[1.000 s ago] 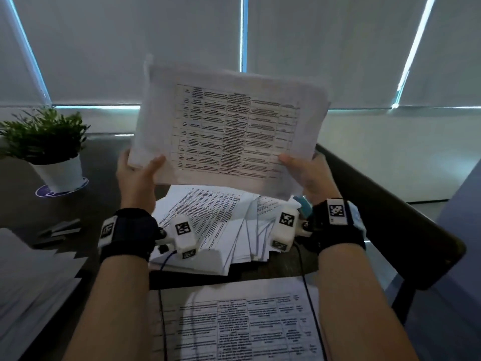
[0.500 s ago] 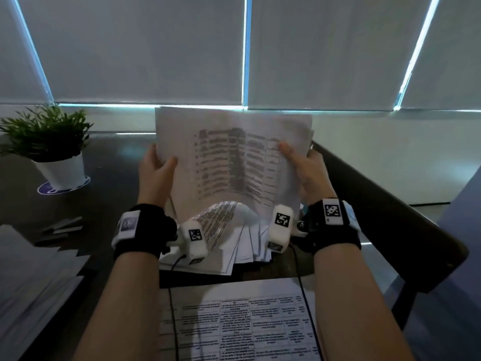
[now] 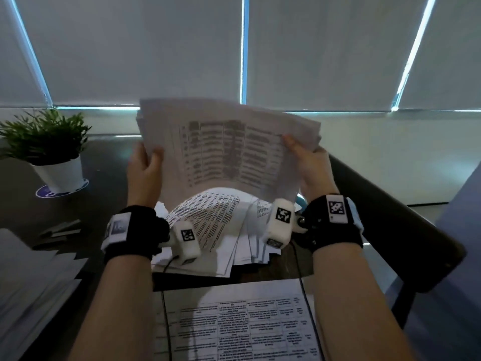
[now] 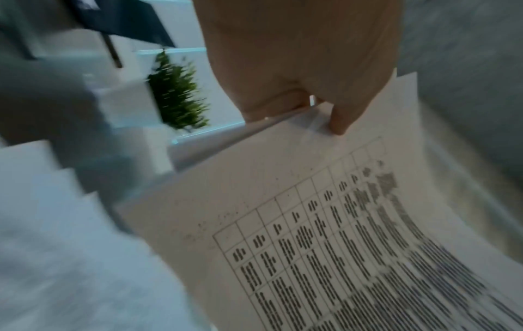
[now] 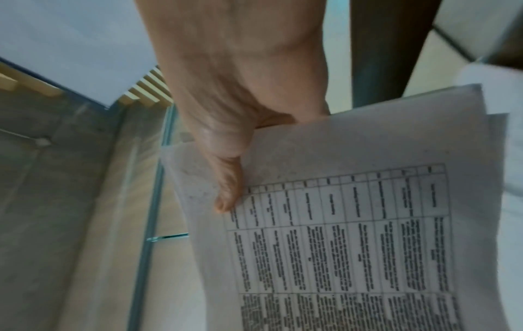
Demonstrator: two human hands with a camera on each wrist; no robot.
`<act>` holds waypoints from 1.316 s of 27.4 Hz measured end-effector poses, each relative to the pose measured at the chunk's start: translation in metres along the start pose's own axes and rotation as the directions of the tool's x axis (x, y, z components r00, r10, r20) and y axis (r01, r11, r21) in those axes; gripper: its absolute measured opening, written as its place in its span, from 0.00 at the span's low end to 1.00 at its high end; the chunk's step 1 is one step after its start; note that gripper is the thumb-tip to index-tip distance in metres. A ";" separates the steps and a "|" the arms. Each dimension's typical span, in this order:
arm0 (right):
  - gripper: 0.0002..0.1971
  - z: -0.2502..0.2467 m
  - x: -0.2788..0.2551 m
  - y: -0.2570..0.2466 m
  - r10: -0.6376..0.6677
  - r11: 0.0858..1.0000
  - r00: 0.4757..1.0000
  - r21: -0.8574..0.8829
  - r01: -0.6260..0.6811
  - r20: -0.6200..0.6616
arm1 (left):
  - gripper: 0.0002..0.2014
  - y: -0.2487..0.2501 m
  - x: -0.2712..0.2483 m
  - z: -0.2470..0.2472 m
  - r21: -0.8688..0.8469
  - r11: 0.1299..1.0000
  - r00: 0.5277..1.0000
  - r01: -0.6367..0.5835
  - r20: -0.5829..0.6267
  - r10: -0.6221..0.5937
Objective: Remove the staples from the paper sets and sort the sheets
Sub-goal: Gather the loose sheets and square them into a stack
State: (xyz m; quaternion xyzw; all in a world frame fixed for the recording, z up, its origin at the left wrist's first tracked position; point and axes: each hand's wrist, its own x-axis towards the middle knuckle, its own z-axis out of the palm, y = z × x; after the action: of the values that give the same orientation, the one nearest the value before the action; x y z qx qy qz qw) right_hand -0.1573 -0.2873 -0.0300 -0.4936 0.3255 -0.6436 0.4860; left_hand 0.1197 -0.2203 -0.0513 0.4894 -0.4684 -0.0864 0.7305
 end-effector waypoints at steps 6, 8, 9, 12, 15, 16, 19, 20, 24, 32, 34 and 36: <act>0.28 -0.017 -0.001 0.012 0.064 0.989 0.997 -0.136 -0.056 0.051 | 0.09 -0.022 0.003 -0.006 -0.040 0.980 0.980 0.195 0.053 -0.192; 0.34 -0.027 -0.005 0.032 0.182 0.963 0.981 -0.215 -0.165 0.065 | 0.11 -0.036 -0.007 -0.006 0.038 0.962 0.960 0.270 0.071 -0.273; 0.33 -0.029 -0.005 0.039 0.210 0.951 0.977 -0.240 -0.193 0.044 | 0.13 -0.042 -0.008 -0.006 0.064 0.951 0.948 0.301 0.087 -0.306; 0.19 -0.030 0.003 0.043 0.216 0.950 0.976 -0.237 -0.201 0.036 | 0.20 -0.053 0.000 -0.010 0.223 0.901 0.896 0.373 0.166 -0.412; 0.11 -0.025 0.007 0.040 0.136 0.966 0.990 -0.223 -0.127 0.026 | 0.11 -0.065 0.004 -0.012 0.397 0.870 0.911 0.291 0.164 -0.379; 0.10 -0.023 0.007 0.038 0.093 0.966 0.996 -0.242 -0.088 0.009 | 0.10 -0.065 0.004 -0.013 0.414 0.876 0.941 0.247 0.114 -0.319; 0.12 -0.022 0.005 0.034 -0.043 0.955 0.999 -0.294 0.045 0.013 | 0.08 -0.057 0.004 -0.014 0.444 0.885 0.986 0.136 0.030 -0.167; 0.12 -0.022 0.003 0.032 -0.067 0.956 0.998 -0.284 0.068 0.012 | 0.06 -0.055 0.003 -0.013 0.379 0.917 0.985 0.127 0.058 -0.160; 0.08 -0.017 -0.003 0.021 -0.091 0.984 0.995 -0.153 0.095 0.032 | 0.10 -0.044 -0.004 -0.007 0.061 0.992 0.986 0.107 0.118 -0.114; 0.17 -0.022 -0.007 0.033 0.090 0.984 0.989 -0.161 -0.071 0.115 | 0.10 -0.037 -0.009 -0.001 0.031 0.951 0.943 0.308 0.122 -0.309; 0.14 -0.016 -0.007 0.024 0.043 0.990 0.993 -0.139 -0.028 0.109 | 0.12 -0.031 -0.010 0.004 0.016 0.964 0.958 0.265 0.112 -0.265; 0.15 -0.012 -0.004 0.008 -0.034 0.993 0.995 -0.109 0.044 0.094 | 0.14 -0.020 -0.001 0.004 -0.082 0.978 0.980 0.193 0.073 -0.187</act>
State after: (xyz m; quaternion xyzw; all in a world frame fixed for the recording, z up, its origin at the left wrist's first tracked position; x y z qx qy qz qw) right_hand -0.1657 -0.2872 -0.0421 -0.5550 0.3283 -0.6106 0.4598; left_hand 0.1228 -0.2321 -0.0682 0.4961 -0.4387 -0.1924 0.7242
